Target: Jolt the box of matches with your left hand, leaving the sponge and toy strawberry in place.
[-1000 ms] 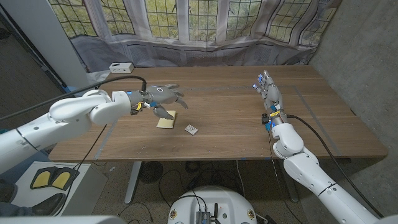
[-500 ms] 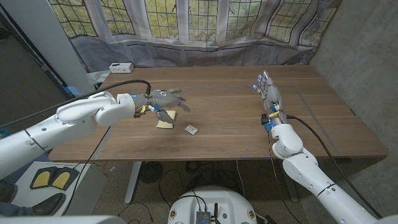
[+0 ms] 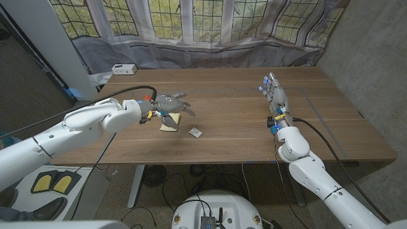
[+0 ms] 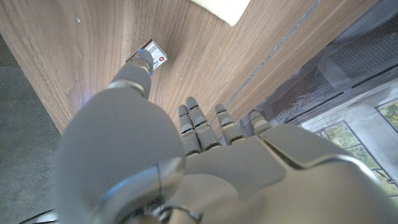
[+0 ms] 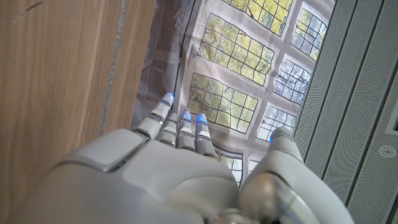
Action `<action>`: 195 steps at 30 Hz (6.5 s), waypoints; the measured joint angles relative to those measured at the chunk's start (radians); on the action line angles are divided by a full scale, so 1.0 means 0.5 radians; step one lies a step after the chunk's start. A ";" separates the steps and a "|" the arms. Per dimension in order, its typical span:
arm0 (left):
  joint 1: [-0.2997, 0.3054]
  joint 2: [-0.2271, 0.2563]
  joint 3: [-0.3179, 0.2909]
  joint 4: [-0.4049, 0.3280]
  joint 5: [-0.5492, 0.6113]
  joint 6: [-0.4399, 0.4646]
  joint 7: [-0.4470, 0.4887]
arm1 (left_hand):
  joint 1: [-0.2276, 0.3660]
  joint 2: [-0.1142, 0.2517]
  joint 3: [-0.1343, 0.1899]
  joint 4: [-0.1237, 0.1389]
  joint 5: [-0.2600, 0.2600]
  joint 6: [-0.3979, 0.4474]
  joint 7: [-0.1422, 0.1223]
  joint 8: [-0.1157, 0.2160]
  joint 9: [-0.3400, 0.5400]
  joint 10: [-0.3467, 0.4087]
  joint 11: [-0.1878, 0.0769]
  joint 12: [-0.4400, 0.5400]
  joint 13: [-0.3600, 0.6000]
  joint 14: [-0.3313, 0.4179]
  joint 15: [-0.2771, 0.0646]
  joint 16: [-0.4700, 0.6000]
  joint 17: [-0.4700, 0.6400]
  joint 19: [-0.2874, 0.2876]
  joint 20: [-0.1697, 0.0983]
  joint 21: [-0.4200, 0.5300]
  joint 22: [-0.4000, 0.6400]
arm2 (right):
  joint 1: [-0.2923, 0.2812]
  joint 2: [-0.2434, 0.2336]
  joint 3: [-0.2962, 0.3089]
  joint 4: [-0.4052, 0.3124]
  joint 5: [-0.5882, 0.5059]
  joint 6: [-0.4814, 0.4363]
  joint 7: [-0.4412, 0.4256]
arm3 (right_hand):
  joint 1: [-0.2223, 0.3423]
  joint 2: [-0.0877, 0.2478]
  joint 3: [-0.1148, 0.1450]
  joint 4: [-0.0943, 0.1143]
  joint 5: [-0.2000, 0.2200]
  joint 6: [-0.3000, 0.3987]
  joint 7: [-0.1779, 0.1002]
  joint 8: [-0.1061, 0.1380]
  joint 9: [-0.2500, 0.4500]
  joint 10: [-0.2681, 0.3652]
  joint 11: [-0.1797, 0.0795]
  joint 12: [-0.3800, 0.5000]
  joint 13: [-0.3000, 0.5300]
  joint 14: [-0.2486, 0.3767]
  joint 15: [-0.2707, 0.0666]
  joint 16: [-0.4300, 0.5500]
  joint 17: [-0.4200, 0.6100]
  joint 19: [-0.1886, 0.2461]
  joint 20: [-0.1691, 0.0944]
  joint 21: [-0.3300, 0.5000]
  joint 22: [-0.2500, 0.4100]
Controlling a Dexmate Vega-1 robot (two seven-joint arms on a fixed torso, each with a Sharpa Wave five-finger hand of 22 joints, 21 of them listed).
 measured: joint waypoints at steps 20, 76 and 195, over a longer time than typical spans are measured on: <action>-0.085 -0.103 0.147 0.069 0.060 0.024 -0.067 | 0.010 0.011 -0.025 0.008 0.000 0.054 -0.024 0.017 0.000 0.000 0.000 0.000 0.000 0.000 0.000 0.000 -0.006 0.018 -0.003 0.025 0.000 | -0.001 0.001 -0.001 -0.001 0.001 -0.001 -0.003 | 0.000 0.000 0.000 0.000 0.000 0.000 0.000 0.000 0.000 0.000 0.000 0.000 0.000 0.000 0.000 0.000 0.000 0.000 0.000 0.000 0.000; -0.237 -0.331 0.423 0.290 0.216 0.074 0.049 | 0.085 0.084 -0.049 0.000 -0.042 0.245 -0.014 0.048 0.000 0.163 0.005 0.062 0.004 0.164 -0.003 0.023 -0.005 0.124 0.005 0.041 0.000 | 0.027 0.009 0.006 0.065 0.007 0.033 0.018 | 0.000 0.000 -0.007 -0.007 0.000 0.000 0.000 0.000 0.000 0.000 0.000 0.000 0.000 0.000 0.000 0.000 0.000 -0.025 0.003 0.000 0.000; -0.258 -0.326 0.370 0.201 0.052 0.374 0.058 | 0.370 0.298 -0.103 -0.019 -0.231 1.120 0.061 0.106 0.017 0.849 0.075 0.196 0.118 0.651 -0.021 0.054 -0.001 0.453 0.005 0.041 0.000 | 0.036 0.027 0.008 0.075 0.007 0.058 0.014 | 0.000 0.000 -0.011 -0.011 0.000 0.014 -0.014 0.000 0.000 0.007 0.007 0.000 0.000 0.008 0.008 0.000 0.004 -0.043 0.021 0.000 0.000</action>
